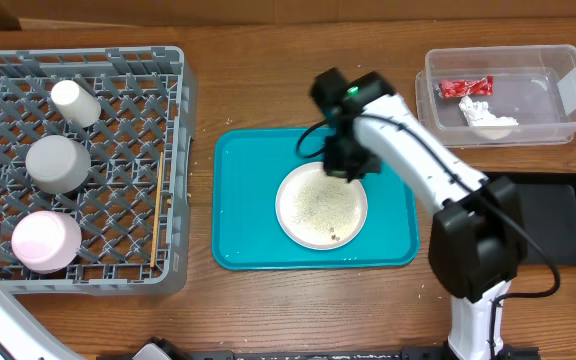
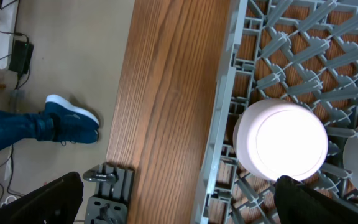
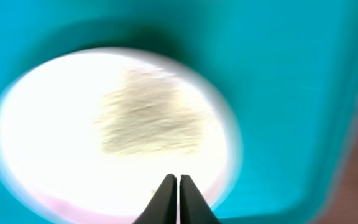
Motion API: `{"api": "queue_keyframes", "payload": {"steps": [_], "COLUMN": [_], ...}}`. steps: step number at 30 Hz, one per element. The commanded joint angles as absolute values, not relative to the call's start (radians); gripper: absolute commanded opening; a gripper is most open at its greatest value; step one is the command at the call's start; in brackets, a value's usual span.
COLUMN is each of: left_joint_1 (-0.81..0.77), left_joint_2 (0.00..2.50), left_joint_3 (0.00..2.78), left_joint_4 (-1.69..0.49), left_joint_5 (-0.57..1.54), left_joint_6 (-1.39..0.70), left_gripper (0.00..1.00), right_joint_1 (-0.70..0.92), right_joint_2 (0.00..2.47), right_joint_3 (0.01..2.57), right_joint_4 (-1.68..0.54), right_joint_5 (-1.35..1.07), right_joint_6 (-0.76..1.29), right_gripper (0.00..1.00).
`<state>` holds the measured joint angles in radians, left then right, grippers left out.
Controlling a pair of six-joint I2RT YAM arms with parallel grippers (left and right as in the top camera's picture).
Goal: Sort waste into correct bins and load items into the dishwasher
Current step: 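Move the right gripper to the white plate's rim, then grasp the plate rim and slide the plate right across the tray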
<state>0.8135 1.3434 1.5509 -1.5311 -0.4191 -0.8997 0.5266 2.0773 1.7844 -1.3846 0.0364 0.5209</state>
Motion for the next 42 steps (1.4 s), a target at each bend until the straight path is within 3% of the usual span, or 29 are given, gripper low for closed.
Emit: {"api": "queue_keyframes", "payload": {"steps": [1, 3, 5, 7, 13, 19, 42], "left_joint_1": [0.82, 0.82, 0.82, 0.82, 0.82, 0.82, 0.82], "left_joint_2": [1.347, 1.346, 1.347, 1.347, 1.347, 1.347, 1.347], "left_joint_3": [1.554, 1.554, 1.554, 1.554, 1.554, 1.554, 1.554], "left_joint_4": [-1.532, -1.532, -1.532, -1.532, -1.532, -1.532, -1.532], "left_joint_5": [-0.421, -0.421, -0.421, -0.421, -0.421, -0.421, -0.421], "left_joint_6": [-0.921, -0.921, -0.921, -0.921, -0.921, -0.921, -0.921], "left_gripper": [1.0, 1.0, 1.0, 1.0, 1.0, 1.0, 1.0], "right_joint_1": [0.663, 0.718, 0.767, 0.814, 0.892, 0.931, 0.943], "right_joint_2": [2.045, 2.048, 2.055, 2.065, 2.102, 2.106, 2.106], "right_joint_3": [1.779, 1.758, 1.739, 1.718, 1.691, 1.66, 1.459], "right_joint_4": [-1.302, -1.243, -1.2, -1.155, -1.104, -1.068, -0.921], "right_joint_5": [-0.054, -0.036, -0.015, 0.017, 0.142, 0.173, 0.242], "right_joint_6": [0.471, 0.472, 0.498, 0.551, 0.582, 0.603, 0.686], "right_gripper": [0.38, 0.62, 0.72, 0.72, 0.66, 0.38, 0.27]}}
